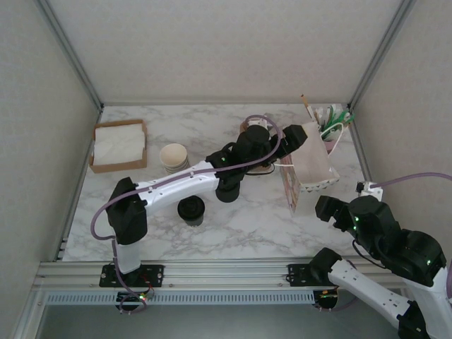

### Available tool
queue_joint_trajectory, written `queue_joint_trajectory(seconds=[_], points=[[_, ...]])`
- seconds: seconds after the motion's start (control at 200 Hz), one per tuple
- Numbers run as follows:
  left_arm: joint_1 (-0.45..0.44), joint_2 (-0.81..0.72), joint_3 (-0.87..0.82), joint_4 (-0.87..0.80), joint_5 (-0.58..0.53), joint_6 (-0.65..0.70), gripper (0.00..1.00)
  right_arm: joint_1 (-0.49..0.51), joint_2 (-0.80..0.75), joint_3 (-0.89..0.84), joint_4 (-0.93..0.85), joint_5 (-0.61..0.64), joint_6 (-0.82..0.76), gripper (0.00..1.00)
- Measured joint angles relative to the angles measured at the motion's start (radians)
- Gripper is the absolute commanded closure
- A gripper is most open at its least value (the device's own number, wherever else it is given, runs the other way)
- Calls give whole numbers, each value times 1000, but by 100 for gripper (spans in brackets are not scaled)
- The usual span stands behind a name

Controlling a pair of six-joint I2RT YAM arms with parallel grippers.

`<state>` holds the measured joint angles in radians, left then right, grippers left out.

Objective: Pack the takeout coffee

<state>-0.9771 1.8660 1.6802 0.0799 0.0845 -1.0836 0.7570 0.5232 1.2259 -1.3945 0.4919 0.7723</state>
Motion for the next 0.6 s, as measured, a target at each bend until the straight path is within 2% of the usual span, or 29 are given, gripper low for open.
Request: queue_joint_trajectory(seconds=[0.25,0.396,0.601], points=[[0,20,177,-85,69,56,0,0,9,20,0,-7,-30,1],[0,56,205,-92,113,56,0,0,32,18,0,-7,-41,1],[6,101,211,-158,114,56,0,0,78,2,24,-54,-70,3]])
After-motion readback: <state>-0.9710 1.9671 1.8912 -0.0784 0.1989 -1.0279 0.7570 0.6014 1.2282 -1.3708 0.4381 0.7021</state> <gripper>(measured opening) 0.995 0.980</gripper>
